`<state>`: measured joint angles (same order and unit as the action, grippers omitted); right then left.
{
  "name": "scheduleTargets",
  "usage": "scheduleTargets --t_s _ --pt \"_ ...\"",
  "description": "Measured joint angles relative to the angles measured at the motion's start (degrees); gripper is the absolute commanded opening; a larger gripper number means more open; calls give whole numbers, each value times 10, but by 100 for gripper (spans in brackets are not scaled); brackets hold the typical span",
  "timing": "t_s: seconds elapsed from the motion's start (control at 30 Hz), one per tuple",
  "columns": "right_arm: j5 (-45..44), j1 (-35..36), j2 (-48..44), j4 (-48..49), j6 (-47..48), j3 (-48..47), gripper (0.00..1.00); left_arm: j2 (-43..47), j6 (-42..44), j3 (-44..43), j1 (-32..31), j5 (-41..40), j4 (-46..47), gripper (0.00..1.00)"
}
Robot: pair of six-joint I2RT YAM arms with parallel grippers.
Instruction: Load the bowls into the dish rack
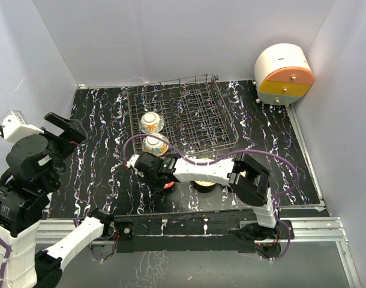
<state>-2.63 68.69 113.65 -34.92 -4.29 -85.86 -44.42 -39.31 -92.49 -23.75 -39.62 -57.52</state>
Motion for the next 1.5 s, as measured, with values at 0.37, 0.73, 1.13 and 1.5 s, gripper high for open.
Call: scheduleTargets --t_s 0.37,0.73,1.13,1.5 --pt "232 -36 -6 -99 -25 -172 8 -5 9 -12 0 -3 -4 97" --pt "505 -318 -18 144 -290 -230 8 -8 18 -20 0 -4 -4 97" --pt "511 -392 290 631 -716 -383 8 -8 27 -19 0 -4 -2 97" --pt "344 -399 412 717 -810 -424 8 -10 31 0 0 -5 5 97"
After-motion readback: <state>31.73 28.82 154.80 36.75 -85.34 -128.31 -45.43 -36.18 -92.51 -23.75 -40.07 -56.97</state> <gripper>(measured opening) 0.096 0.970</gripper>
